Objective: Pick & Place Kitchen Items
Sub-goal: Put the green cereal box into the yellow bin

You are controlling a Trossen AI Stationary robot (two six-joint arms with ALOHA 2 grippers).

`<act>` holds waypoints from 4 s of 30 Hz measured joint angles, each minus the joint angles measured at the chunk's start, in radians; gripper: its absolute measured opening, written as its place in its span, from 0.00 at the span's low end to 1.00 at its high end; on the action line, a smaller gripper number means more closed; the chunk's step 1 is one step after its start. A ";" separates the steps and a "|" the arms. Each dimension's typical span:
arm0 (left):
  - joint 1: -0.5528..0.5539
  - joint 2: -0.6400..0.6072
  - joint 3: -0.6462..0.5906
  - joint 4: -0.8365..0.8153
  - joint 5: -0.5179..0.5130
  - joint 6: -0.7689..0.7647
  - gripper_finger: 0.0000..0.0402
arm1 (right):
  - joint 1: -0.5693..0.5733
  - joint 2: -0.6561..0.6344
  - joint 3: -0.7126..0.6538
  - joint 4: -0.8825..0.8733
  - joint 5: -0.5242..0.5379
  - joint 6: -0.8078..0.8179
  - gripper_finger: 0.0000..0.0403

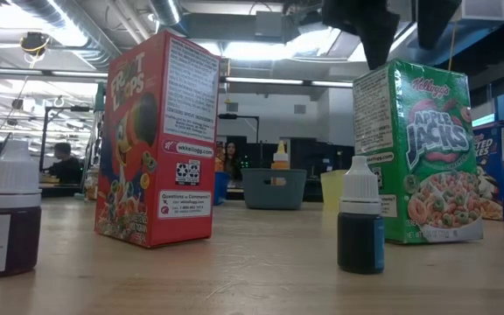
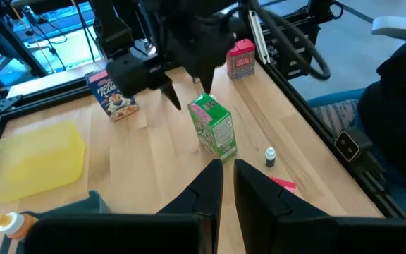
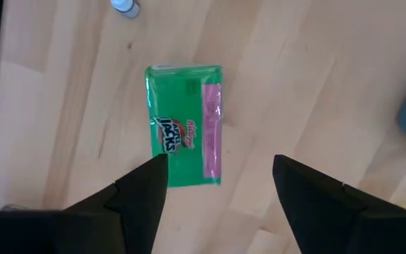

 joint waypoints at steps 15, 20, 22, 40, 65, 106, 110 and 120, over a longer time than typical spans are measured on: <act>0.000 0.000 0.000 0.000 0.000 0.001 0.08 | 0.000 0.001 -0.054 0.066 -0.027 -0.007 0.64; 0.000 0.000 0.000 0.000 -0.001 0.000 0.08 | 0.000 0.001 -0.054 0.066 -0.027 -0.007 0.64; 0.000 0.000 0.000 0.000 -0.001 0.000 0.08 | 0.000 0.001 -0.054 0.066 -0.027 -0.007 0.64; 0.000 0.000 0.000 0.000 -0.003 0.000 0.08 | -0.002 0.001 -0.006 0.039 0.004 0.020 0.64; 0.000 0.000 0.000 0.000 -0.003 0.000 0.08 | 0.002 0.003 -0.041 0.080 -0.064 0.080 0.63; 0.000 0.000 0.000 0.000 -0.003 0.008 0.08 | -0.019 0.056 -0.108 0.181 -0.133 0.020 0.51; 0.000 0.000 0.000 0.000 -0.003 0.008 0.08 | -0.019 0.056 -0.108 0.181 -0.135 0.020 0.45; 0.000 0.000 0.000 0.000 -0.003 0.008 0.08 | -0.019 0.053 -0.060 0.091 -0.129 0.023 0.32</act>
